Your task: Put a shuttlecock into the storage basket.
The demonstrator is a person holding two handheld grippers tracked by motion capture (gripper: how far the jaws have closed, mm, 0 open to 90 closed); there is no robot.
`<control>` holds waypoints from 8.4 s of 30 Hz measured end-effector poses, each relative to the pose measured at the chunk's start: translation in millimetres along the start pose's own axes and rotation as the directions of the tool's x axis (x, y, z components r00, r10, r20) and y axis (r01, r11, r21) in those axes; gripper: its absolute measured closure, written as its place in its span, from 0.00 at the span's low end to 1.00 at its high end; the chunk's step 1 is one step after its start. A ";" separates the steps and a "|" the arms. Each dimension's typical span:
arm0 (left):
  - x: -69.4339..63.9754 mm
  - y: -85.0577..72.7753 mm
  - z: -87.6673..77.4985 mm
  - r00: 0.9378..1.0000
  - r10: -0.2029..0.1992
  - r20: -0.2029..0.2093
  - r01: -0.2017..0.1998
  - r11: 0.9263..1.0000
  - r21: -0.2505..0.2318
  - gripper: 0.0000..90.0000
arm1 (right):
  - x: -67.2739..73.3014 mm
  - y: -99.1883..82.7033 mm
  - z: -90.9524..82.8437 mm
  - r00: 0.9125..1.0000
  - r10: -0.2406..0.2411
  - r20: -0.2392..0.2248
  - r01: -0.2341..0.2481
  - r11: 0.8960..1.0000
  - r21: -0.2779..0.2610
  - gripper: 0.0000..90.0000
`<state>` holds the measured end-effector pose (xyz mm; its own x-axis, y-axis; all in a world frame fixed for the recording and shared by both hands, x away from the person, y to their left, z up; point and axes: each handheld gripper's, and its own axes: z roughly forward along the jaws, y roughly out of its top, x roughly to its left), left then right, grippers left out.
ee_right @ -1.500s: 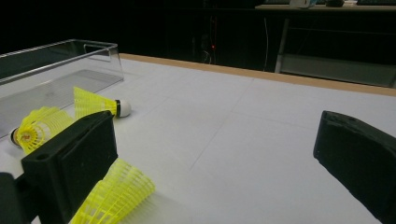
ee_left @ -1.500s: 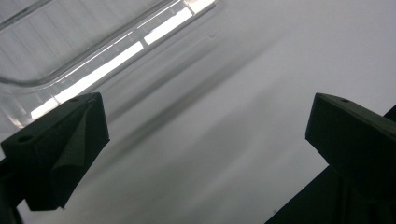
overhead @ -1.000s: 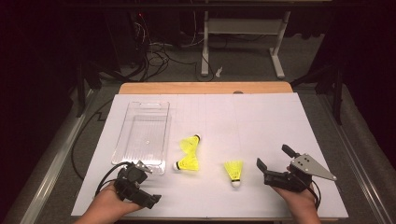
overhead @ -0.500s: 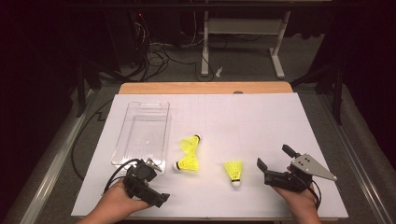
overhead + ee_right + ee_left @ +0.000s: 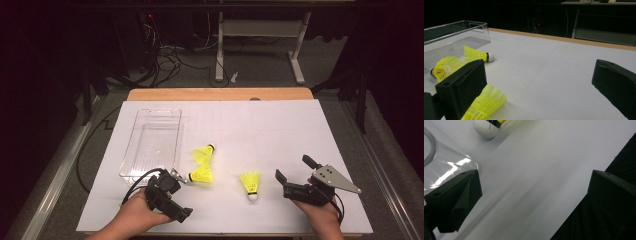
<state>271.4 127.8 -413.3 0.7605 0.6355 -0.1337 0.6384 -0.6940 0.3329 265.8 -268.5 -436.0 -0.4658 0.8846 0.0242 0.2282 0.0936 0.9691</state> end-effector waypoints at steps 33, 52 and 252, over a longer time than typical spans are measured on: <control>-2.5 63.5 -4.1 0.998 0.061 0.012 -0.061 0.998 -0.018 0.09 | -1.3 -0.2 -0.8 1.000 0.001 -0.010 -0.001 1.000 -0.001 0.00; 8.1 100.4 -6.7 0.998 0.067 -0.007 -0.067 0.998 0.018 0.28 | -2.1 -0.5 -1.1 1.000 0.004 -0.015 -0.004 1.000 0.001 0.00; 105.0 81.6 -106.9 0.973 -0.202 -0.114 0.209 0.977 0.046 1.00 | -5.0 -2.7 -1.3 1.000 0.011 -0.028 -0.011 1.000 0.012 0.01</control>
<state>390.6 174.1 -300.3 0.5971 0.7970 -0.0914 0.7877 -0.5610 0.2545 266.4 -273.8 -438.4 -0.4873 0.8722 0.0418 0.2438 0.0900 0.9657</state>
